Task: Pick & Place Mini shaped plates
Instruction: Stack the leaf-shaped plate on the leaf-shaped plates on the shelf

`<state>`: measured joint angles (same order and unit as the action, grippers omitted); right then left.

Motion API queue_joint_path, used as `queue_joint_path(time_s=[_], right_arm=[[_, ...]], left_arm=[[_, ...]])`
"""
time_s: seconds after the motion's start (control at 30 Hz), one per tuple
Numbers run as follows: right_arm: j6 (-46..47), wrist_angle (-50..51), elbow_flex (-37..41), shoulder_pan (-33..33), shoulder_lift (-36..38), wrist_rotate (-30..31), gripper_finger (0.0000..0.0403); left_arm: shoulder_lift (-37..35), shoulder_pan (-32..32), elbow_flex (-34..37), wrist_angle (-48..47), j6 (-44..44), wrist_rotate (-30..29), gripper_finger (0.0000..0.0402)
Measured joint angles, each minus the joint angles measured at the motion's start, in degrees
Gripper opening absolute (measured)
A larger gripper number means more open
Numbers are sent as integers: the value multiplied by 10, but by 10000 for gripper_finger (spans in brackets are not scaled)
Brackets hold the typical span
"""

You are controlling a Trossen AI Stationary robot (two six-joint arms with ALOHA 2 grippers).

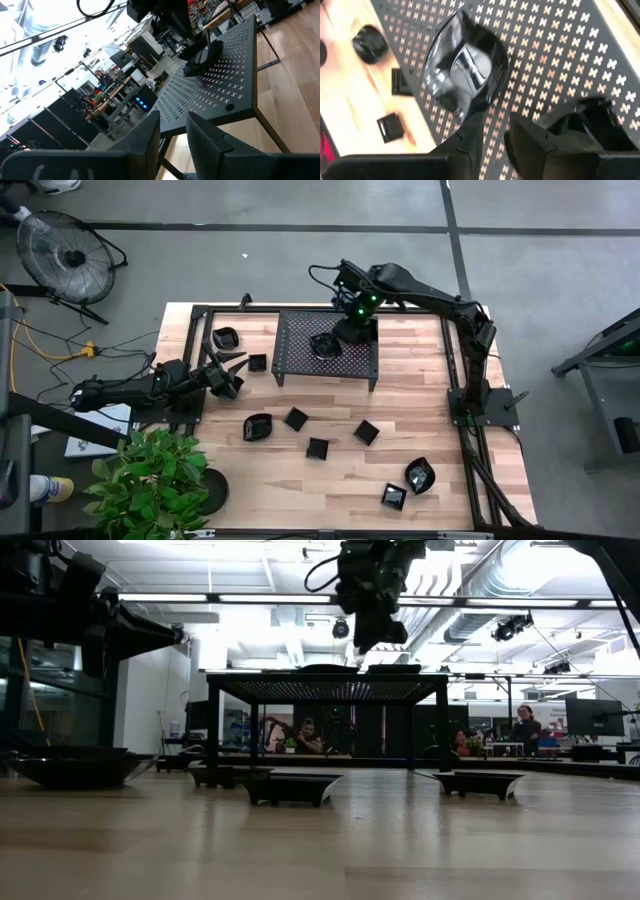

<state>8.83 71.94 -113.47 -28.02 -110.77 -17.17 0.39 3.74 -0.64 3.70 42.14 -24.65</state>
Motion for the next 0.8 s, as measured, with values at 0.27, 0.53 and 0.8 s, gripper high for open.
queue_joint_path(time_s=[0.27, 0.53, 0.8], right_arm=[[-39, 66, 0, 25, 34, 2, 90], [-67, 109, 0, 91, 51, 4, 91], [-102, 138, 0, 187, 59, 10, 91]], left_arm=[[0, 0, 0, 0, 0, 0, 92], [0, 0, 0, 0, 0, 0, 92], [0, 0, 0, 0, 0, 0, 92]])
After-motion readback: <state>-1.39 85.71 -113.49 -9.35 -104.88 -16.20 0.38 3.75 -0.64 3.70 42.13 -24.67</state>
